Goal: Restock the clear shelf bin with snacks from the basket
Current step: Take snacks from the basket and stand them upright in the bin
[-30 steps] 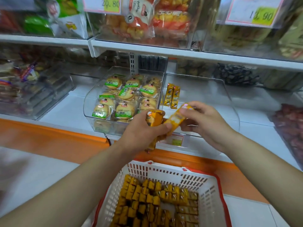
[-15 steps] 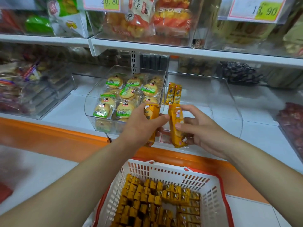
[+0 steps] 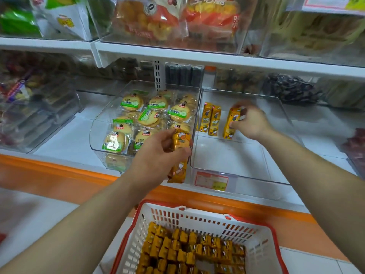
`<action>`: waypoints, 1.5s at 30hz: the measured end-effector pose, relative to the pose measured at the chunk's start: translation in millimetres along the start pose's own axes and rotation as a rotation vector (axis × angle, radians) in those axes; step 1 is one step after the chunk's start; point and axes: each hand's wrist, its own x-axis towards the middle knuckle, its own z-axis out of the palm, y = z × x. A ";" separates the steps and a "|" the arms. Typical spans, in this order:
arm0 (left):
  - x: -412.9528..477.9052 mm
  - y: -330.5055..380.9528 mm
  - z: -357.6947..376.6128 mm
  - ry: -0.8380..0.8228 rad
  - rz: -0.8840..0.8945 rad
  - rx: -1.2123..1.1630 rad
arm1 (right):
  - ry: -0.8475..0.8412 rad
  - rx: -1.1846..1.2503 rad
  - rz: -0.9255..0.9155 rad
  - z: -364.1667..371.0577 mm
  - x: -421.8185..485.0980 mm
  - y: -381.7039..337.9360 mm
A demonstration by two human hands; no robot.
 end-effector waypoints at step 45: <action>-19.4 17.9 41.5 0.008 -0.027 -0.246 | -0.479 0.503 -0.038 -25.9 -179.6 -42.4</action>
